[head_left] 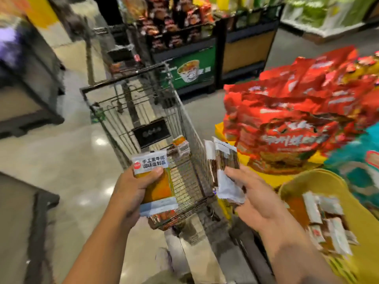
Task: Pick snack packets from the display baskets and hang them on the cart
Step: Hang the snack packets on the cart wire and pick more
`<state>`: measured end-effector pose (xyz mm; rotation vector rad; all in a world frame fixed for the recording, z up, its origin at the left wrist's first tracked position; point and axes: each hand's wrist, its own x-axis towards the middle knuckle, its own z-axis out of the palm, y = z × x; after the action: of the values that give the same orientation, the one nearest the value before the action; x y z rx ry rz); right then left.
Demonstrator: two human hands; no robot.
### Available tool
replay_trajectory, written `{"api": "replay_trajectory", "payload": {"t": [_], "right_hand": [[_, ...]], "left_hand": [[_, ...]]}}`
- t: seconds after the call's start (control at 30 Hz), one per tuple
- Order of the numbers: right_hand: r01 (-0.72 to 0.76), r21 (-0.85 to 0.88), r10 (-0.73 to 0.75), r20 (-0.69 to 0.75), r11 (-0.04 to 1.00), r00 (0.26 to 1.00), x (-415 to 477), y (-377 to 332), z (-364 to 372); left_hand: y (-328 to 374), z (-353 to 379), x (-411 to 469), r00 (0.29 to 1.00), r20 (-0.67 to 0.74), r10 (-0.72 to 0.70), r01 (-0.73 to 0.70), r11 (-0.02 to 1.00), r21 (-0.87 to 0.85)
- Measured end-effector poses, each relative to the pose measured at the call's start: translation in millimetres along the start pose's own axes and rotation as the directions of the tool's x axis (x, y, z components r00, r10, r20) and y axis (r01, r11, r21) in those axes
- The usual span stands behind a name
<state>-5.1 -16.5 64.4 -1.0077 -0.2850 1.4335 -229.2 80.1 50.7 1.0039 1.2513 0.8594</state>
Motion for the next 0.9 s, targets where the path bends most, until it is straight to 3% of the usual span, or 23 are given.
{"api": "replay_trajectory", "payload": {"t": [0.23, 0.57, 0.9], "right_hand": [[-0.062, -0.109, 0.061, -0.016, 0.992, 0.998, 71.3, 41.8, 63.1], [-0.147, -0.321, 0.111, -0.13, 0.936, 0.985, 177.5, 109.9, 133.9], [-0.374, -0.414, 0.247, -0.328, 0.83, 0.912, 261.3, 160.1, 115.9]], "left_hand": [[0.1, -87.9, 64.0, 0.979, -0.194, -0.066, 0.012, 0.962, -0.271], [-30.1, -206.5, 192.2, 0.957, -0.184, -0.225, 0.146, 0.92, -0.364], [-82.8, -212.6, 284.1, 0.906, -0.123, -0.406, 0.343, 0.872, -0.35]]}}
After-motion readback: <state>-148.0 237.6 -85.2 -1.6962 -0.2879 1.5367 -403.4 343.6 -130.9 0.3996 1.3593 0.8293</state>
